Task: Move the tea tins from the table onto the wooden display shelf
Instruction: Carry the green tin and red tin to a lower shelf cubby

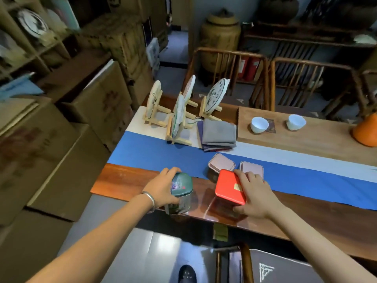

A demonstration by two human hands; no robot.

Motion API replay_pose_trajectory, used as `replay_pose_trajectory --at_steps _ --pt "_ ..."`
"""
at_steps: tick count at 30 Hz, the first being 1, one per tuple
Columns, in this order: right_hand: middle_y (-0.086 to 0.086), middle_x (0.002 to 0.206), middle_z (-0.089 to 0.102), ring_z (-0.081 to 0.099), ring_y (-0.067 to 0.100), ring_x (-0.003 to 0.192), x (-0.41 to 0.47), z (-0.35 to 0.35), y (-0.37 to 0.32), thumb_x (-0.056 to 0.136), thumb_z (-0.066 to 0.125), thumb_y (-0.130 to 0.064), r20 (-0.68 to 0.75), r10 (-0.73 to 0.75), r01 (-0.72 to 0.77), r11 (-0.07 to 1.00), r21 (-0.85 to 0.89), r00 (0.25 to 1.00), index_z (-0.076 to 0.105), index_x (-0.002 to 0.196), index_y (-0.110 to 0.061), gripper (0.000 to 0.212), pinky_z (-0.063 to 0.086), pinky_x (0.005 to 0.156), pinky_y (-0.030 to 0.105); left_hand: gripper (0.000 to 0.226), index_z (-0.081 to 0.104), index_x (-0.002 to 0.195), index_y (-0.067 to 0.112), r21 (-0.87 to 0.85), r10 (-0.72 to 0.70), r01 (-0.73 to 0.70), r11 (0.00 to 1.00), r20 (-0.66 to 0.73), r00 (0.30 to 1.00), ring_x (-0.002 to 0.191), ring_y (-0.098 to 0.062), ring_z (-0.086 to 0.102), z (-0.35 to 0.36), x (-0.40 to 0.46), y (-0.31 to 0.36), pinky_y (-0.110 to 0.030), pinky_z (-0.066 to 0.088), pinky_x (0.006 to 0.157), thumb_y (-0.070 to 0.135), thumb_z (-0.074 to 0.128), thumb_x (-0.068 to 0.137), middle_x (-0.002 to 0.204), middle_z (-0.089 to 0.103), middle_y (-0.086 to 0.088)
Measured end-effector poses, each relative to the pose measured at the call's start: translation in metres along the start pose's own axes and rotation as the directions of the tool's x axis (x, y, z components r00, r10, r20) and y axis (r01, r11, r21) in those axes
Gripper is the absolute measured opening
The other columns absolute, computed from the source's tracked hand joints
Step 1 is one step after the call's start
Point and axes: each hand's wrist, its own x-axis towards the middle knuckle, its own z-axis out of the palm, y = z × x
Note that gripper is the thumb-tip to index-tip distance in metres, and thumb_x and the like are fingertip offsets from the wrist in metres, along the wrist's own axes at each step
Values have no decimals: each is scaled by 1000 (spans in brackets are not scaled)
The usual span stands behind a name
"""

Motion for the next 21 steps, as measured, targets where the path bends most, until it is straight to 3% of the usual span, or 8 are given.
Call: replay_pose_trajectory --at_steps 4,7,12,15,18,21 --pt "4 135 36 35 23 121 4 -1 -25 62 69 -65 -3 -24 25 996 89 1000 4 148 -33 113 36 97 43 86 37 127 38 -102 -73 66 993 -61 995 98 -11 52 -7 -44 -35 -21 48 83 40 80 53 110 44 6" --pt "4 132 38 37 25 121 17 -7 -61 60 67 -66 24 -130 128 989 77 991 5 148 -35 112 36 100 44 88 39 132 40 -168 -150 128 977 -126 981 99 -9 47 -20 -87 -66 -9 38 82 37 82 55 111 40 6" --pt "2 119 41 41 25 113 33 -21 -162 56 67 -68 58 -353 350 935 52 934 13 145 -37 109 41 93 41 91 40 138 35 -209 -300 247 946 -280 912 101 -10 42 -52 -182 -117 -14 33 82 38 84 60 107 44 3" --pt "-1 114 34 40 23 111 33 -31 -238 57 73 -64 54 -470 465 881 94 881 19 144 -37 106 43 91 41 93 40 141 31 -248 -406 333 910 -358 841 104 -12 46 -72 -253 -142 -22 37 88 40 86 61 109 48 0" --pt "0 118 34 40 22 112 21 -39 -322 57 77 -62 69 -587 582 809 84 807 17 146 -35 111 45 93 43 99 39 140 31 -413 -528 361 836 -427 734 103 -12 54 -87 -334 -162 -23 44 89 37 90 55 115 52 3" --pt "0 122 36 43 21 114 1 -47 -409 55 81 -59 60 -698 692 715 96 713 17 145 -33 114 47 95 43 95 40 127 35 -549 -624 341 763 -490 608 94 -1 59 -106 -419 -178 -13 49 72 39 92 49 109 55 17"
